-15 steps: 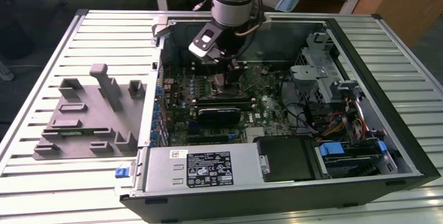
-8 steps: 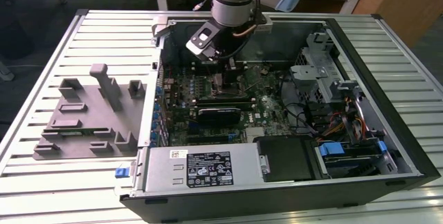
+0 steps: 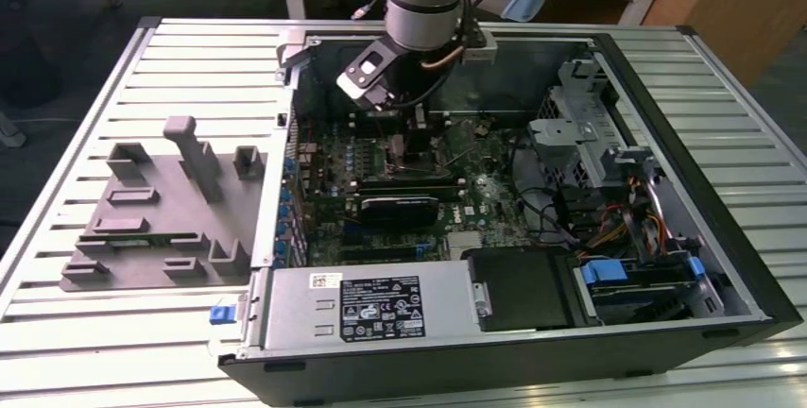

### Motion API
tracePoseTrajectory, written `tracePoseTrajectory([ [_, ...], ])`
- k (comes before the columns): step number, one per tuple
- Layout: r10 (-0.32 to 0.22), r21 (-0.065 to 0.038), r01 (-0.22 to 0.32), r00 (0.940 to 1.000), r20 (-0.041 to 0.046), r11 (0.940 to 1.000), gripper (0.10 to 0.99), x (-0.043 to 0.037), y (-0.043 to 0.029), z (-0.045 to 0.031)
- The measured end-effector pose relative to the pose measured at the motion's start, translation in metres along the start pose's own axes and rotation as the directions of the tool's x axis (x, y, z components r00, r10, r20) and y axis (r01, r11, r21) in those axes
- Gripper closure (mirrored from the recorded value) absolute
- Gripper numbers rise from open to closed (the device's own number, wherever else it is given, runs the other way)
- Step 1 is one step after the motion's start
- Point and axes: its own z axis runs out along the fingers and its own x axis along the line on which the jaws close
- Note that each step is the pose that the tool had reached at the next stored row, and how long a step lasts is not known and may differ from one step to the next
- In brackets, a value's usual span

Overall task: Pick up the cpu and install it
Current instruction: 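Place the cpu into insertion slot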

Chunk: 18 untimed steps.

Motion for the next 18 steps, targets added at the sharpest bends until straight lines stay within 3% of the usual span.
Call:
tracePoseTrajectory([
  [3,0.007,-0.015,-0.007,1.0000,-0.0007,0.9999,0.541,0.0000,0.0000,0.0010],
  [9,0.015,-0.061,-0.015,0.9999,-0.0005,0.9980,0.541,-0.0004,0.0000,0.0026],
  [18,0.027,-0.065,-0.027,0.9996,-0.0005,0.9975,0.541,-0.0023,-0.0002,0.0075],
])
